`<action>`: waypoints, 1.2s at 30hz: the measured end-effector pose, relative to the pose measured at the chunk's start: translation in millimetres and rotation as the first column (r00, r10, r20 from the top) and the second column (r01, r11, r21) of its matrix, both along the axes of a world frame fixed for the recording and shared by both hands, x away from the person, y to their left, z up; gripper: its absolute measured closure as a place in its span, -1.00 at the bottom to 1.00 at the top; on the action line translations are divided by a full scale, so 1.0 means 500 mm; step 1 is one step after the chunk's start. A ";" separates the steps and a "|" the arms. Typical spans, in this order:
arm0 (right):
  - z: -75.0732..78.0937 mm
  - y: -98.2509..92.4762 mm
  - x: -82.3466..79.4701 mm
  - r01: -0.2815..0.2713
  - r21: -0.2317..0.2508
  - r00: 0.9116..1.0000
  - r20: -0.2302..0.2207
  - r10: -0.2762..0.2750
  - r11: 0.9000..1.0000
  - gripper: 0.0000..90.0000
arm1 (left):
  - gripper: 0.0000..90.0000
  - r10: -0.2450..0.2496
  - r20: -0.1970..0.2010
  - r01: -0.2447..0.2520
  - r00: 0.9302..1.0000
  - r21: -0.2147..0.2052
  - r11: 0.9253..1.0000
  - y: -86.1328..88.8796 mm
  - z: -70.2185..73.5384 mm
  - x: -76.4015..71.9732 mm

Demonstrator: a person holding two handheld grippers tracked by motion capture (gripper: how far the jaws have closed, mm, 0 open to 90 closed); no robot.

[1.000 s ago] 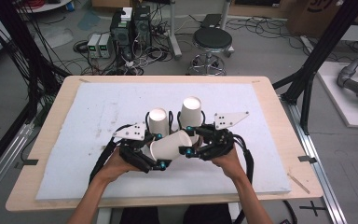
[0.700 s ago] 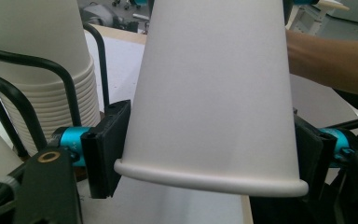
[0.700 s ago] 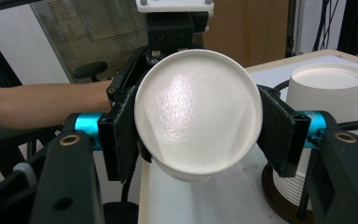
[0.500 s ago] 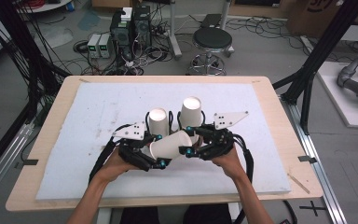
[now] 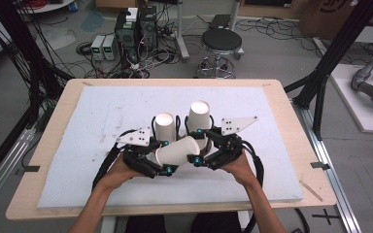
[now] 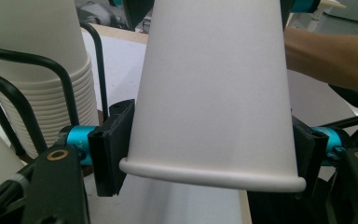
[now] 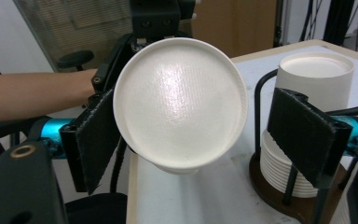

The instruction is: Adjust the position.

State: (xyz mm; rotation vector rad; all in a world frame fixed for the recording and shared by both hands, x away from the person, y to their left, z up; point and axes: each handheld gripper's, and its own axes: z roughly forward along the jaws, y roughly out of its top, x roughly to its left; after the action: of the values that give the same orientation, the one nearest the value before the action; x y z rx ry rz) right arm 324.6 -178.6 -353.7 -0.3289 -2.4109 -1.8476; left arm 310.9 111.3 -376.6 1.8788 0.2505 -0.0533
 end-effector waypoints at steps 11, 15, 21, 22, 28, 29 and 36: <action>0.005 -0.006 -0.004 -0.001 -0.005 1.000 0.014 0.001 1.000 -0.60 | -0.34 0.004 0.002 -0.004 1.000 0.015 1.000 0.009 -0.001 -0.001; 0.006 -0.010 -0.004 0.002 -0.019 1.000 0.016 -0.001 1.000 -0.60 | -0.34 0.007 0.000 -0.007 1.000 0.026 1.000 0.016 0.000 -0.003; 0.012 -0.018 -0.005 0.009 -0.056 1.000 0.023 -0.008 0.998 -0.60 | -0.34 0.011 -0.004 -0.010 1.000 0.058 0.998 0.031 0.005 -0.004; 0.013 -0.019 -0.005 0.011 -0.065 1.000 0.022 -0.010 0.998 -0.60 | -0.34 0.011 -0.007 -0.011 1.000 0.061 0.998 0.034 0.007 -0.004; 0.024 -0.023 -0.004 0.016 -0.112 0.999 0.035 -0.012 0.994 -0.60 | -0.34 0.010 -0.003 -0.009 1.000 0.125 0.992 0.049 0.022 -0.005; 0.027 -0.023 -0.004 0.015 -0.115 0.999 0.036 -0.011 0.993 -0.60 | -0.34 0.009 -0.001 -0.009 1.000 0.137 0.990 0.051 0.025 -0.005; 0.039 -0.016 -0.003 0.011 -0.162 0.999 0.046 -0.003 0.987 -0.60 | -0.34 -0.007 0.008 0.005 1.000 0.199 0.980 0.056 0.042 -0.003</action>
State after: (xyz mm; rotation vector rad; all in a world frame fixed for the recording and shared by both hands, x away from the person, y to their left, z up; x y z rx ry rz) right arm 323.0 -186.6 -334.1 -0.3098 -2.6009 -1.6829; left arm 309.6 139.5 -355.5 2.0784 0.2519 -0.0252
